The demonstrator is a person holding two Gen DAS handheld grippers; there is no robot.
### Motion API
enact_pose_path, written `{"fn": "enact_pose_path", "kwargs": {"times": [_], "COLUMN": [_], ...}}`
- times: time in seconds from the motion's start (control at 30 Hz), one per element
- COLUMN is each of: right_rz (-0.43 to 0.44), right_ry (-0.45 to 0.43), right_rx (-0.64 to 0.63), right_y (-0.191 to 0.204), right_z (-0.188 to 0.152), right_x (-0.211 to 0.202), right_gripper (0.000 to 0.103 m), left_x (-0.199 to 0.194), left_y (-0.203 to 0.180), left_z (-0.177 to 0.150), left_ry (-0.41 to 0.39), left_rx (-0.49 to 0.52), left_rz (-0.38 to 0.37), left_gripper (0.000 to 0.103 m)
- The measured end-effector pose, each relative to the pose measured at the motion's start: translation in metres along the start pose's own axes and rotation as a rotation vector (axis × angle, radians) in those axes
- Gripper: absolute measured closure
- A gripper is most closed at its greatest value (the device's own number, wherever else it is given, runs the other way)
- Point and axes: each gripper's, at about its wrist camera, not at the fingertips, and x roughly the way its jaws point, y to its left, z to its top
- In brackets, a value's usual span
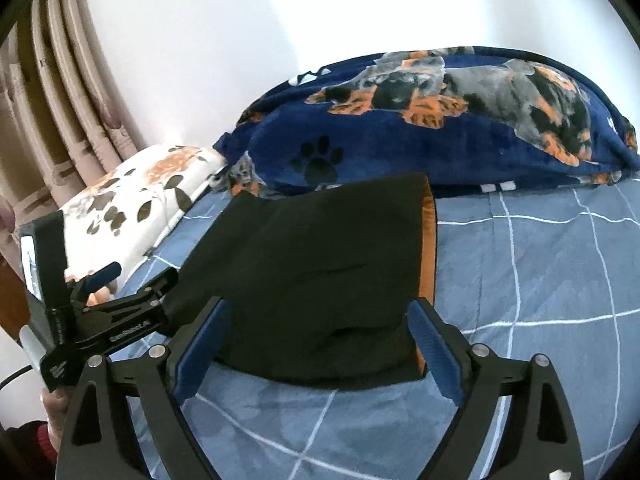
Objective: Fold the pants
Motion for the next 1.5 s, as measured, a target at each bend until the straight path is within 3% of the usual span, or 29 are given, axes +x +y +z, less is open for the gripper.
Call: {"fn": "enact_pose_path", "kwargs": {"times": [0.07,0.33,0.53,0.63,0.8,0.97,1.2,1.5], "right_rz": [0.005,0.022,0.036,0.037,0.045,0.043,0.03,0.028], "right_ry": [-0.005,-0.071,-0.113,-0.124,-0.134,-0.141,-0.147,-0.133], "right_rx": [-0.002,0.008,0.013,0.005,0.011,0.004,-0.003,-0.014], "right_y": [0.003,0.007,0.008,0.009,0.008,0.007,0.009,0.015], "right_z": [0.0,0.007,0.011,0.011,0.01,0.008,0.002,-0.003], "right_x": [-0.005,-0.04,-0.065,-0.073,-0.085,-0.092,-0.1,-0.102], "right_gripper": [0.014,0.012,0.01,0.01,0.009,0.008,0.007,0.007], "left_x": [-0.016,-0.069,-0.124,-0.144,-0.162,-0.174,-0.172,-0.168], "left_y": [0.002,-0.004,0.006,0.008,0.005,0.003,0.01,0.01], "left_z": [0.004,0.018,0.025,0.027,0.036,0.039,0.038,0.025], "left_ry": [-0.031,-0.109,-0.282,-0.322,-0.292,-0.279,-0.219,-0.185], "left_rx": [-0.026,-0.009,-0.12,-0.156,-0.117,-0.124,-0.168,-0.151], "left_rz": [-0.018,0.035,0.058,0.064,-0.034,-0.076,-0.082,-0.062], "left_gripper": [0.003,0.003,0.002,0.0,0.0,0.0,0.0,0.0]}}
